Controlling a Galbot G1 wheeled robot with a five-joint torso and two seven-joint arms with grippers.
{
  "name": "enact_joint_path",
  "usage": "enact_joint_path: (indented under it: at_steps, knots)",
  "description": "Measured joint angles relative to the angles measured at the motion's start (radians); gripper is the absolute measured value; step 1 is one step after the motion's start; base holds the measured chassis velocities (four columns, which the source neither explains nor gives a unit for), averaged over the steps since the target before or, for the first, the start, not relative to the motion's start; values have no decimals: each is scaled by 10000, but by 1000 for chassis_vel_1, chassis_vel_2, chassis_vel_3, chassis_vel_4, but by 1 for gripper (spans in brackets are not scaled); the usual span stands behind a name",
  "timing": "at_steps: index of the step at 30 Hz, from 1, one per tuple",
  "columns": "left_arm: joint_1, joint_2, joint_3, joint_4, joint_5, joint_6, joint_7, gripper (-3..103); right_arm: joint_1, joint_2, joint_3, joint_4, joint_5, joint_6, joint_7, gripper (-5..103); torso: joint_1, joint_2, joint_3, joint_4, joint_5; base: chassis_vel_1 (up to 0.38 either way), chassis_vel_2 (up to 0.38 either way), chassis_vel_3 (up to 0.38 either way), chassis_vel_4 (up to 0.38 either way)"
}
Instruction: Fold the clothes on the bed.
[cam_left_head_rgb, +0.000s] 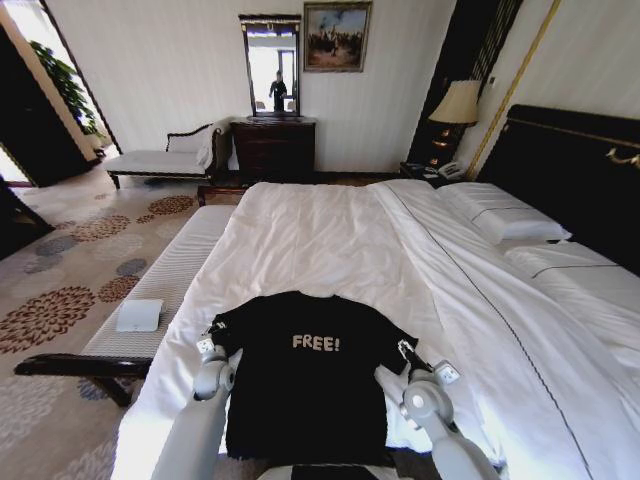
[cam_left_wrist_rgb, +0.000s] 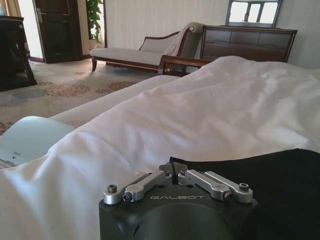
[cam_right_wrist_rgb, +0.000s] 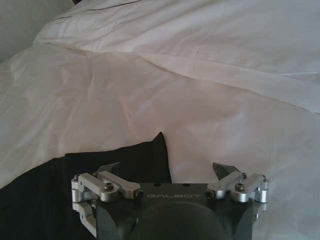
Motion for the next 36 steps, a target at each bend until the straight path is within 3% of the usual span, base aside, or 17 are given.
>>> enact_joint_path:
  at_steps: [10,12,20,22,25,27,28,30,33,36]
  knots:
    - [-211,-124,88,416,-185,-114,-281,-2,23,-57,8,16,-3,-6,25,100,0,-1,0,1,1,0,0,0,0]
    - [-190,-168,97,388,-279,-151,-350,3,15,-78,28,17,-3,-4,25,100,0,-1,0,0,0,0,0,0,0]
    - [157,-209,-498,-744,-1472,52,-711,35,42,-257,232,90,347,66,-65,100,0,-1,0,2,0,0,0,0,0]
    - [218,-188,-609,-1040,-1719,134,-770,35,70,-296,269,121,457,66,-70,100,1,-1,0,1,1,0,0,0,0]
    - [586,-124,-1114,-2836,-3252,453,-852,52,190,-488,437,262,1164,27,-245,100,0,-1,0,0,2,0,0,0,0]
    - [645,-125,-1185,-3039,-3445,478,-849,57,198,-501,446,272,1230,22,-274,100,0,-1,-1,-1,3,0,0,0,0]
    - [926,-147,-1429,-3767,-4194,563,-817,62,246,-550,478,298,1596,-4,-430,100,0,-1,0,-1,3,0,0,0,0]
    - [1395,-197,-1677,-4415,-4831,639,-648,68,303,-582,476,297,2012,-32,-659,100,0,0,0,0,4,0,0,0,0]
    - [2081,-262,-1945,-4778,-4898,639,-230,78,369,-595,424,232,2386,-103,-963,100,0,0,-1,2,0,0,0,0,0]
    - [2846,-326,-2234,-4726,-4039,514,354,94,478,-584,340,-5,2755,-178,-1447,100,-2,0,-1,2,0,0,0,0,0]
